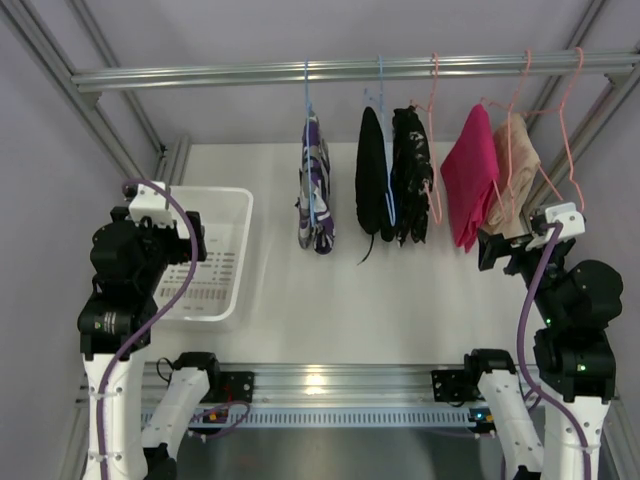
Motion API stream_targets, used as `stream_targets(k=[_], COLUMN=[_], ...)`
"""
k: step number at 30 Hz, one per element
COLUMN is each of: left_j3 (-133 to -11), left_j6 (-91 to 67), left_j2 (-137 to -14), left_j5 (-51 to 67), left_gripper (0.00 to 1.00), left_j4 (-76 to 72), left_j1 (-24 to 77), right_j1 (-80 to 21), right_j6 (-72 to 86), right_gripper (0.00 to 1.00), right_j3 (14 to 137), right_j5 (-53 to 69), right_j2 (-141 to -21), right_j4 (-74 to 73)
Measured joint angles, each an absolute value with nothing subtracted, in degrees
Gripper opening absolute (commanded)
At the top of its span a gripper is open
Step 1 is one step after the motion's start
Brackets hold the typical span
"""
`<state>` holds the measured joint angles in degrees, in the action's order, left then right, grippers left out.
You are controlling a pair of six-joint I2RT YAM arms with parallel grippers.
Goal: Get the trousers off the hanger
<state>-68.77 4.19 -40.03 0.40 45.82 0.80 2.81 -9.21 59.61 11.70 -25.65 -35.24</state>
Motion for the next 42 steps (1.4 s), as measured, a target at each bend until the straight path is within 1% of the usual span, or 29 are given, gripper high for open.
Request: stream_targets(k=[5,7,9,11,15,16,19,22,27,29,32,33,34,42], left_j3=[-69.4,-72.1,-76.0,-78.5,-78.0,-77.3,-73.4,-69.1,-66.1,-66.2,-67.1,-67.6,-68.1,-73.4], left_j6=[2.6,0.3,-2.6,-6.2,-16.4,-20.1,-32.6,-43.3,-55.7,-57.0,-57.1,-56.9,-56.8,-50.9], left_j2=[-40.9,-43.3,-46.4,-48.6,-50.6,-51.1,-53.1,-55.6,-60.3,-61.6,-63.9,-64.9,-65.9,-73.6], left_j5=[-0.7,-0.3,3.2,9.4,25.0,28.8,38.7,43.2,44.4,43.6,41.8,41.2,40.7,35.0], left_gripper=[0.99,0.99,0.99,0.99,0.98,0.95,0.92,0.9,0.82,0.8,0.73,0.69,0.68,0.65], left_j4=[46.2,47.4,47.7,46.5,40.4,37.8,26.3,14.3,1.8,-0.8,-3.1,-3.6,-3.9,-3.5], left_j1=[0.8,0.8,0.8,0.8,0.8,0.9,0.8,0.9,3.4,6.3,11.7,13.3,14.4,17.0], right_j1=[2.8,2.8,2.8,2.8,2.8,2.8,2.8,2.8,2.8,2.8,2.8,2.8,2.8,2.8], right_j6=[-9.1,-8.9,-8.8,-8.8,-8.3,-8.3,-7.9,-7.8,-7.9,-8.0,-8.0,-8.0,-8.0,-8.3], right_gripper=[0.99,0.99,0.99,0.99,0.99,0.99,1.0,0.99,0.99,0.99,0.99,0.99,1.0,1.0], right_j3=[59.6,59.6,59.6,59.6,59.7,59.7,60.1,60.6,62.1,62.7,63.6,63.9,64.2,65.7], right_j5=[11.7,11.7,11.7,11.7,11.9,12.0,12.4,12.8,13.0,13.0,13.0,12.9,12.9,13.0], right_j2=[-25.7,-25.7,-25.8,-26.1,-27.6,-28.0,-29.5,-30.5,-31.6,-32.3,-33.6,-34.0,-34.3,-35.4], right_j4=[-35.2,-35.2,-35.2,-35.2,-35.5,-35.5,-36.3,-36.9,-37.8,-37.8,-37.8,-37.8,-37.8,-38.6])
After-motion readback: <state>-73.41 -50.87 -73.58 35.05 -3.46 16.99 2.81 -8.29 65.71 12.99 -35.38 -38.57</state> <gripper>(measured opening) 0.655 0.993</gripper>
